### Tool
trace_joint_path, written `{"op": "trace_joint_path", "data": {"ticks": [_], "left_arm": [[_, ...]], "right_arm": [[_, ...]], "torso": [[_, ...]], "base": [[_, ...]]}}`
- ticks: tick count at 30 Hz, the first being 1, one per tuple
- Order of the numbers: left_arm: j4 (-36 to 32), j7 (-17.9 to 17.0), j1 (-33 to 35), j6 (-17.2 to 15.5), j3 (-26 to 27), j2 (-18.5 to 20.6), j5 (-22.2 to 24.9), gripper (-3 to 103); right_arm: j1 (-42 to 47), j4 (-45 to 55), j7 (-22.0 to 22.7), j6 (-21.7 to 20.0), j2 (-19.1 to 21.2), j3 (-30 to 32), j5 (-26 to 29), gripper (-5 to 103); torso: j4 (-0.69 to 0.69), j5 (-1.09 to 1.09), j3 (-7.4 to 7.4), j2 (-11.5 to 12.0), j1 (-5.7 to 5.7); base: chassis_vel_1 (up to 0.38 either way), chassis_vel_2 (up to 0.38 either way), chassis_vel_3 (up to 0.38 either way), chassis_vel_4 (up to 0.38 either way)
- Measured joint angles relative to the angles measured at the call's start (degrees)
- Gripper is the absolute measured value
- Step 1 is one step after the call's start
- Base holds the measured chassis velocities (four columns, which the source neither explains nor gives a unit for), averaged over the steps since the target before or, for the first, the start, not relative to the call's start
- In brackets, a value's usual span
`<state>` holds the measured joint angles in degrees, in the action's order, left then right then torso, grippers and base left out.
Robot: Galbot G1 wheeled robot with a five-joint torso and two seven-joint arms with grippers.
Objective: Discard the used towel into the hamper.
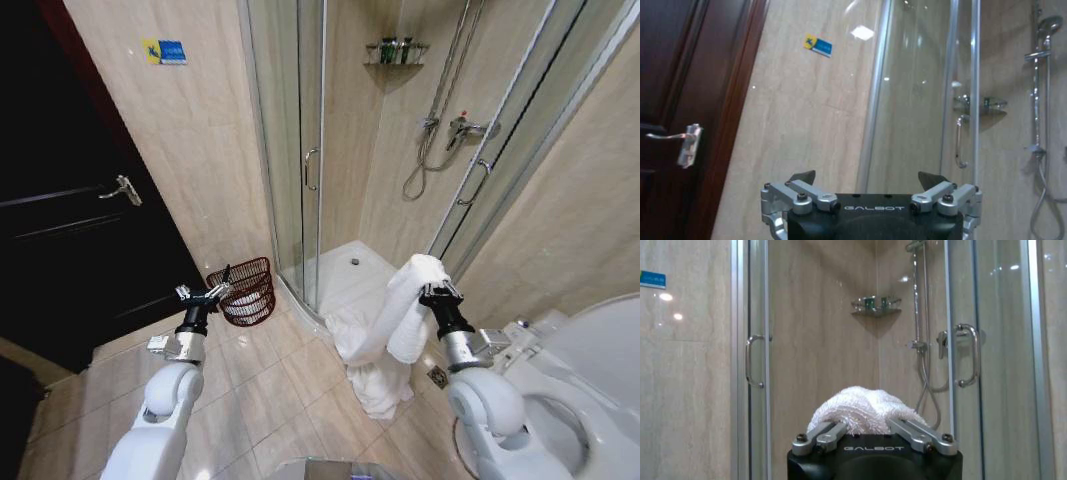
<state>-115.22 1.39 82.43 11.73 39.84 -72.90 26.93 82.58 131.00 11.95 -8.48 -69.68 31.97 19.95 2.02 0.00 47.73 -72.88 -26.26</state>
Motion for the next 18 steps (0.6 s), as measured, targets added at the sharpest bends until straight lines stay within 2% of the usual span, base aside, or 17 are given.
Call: {"op": "trace_joint_path", "data": {"ticks": [12,18], "left_arm": [[0.51,-0.45,0.76,0.91,-0.52,-0.18,-1.35,100],[0.35,-0.48,1.15,1.25,-1.08,-0.46,-1.96,100]], "right_arm": [[-0.99,-2.89,0.69,0.28,-0.44,1.57,-2.67,9],[-0.57,-3.86,0.07,1.38,-0.51,1.73,-5.06,9]], "torso": [[0.03,0.00,0.00,0.00,-0.01],[-0.01,0.00,0.00,0.00,0.00]], "base": [[0.031,0.050,0.041,0.030],[0.017,0.021,-0.020,-0.016]]}}
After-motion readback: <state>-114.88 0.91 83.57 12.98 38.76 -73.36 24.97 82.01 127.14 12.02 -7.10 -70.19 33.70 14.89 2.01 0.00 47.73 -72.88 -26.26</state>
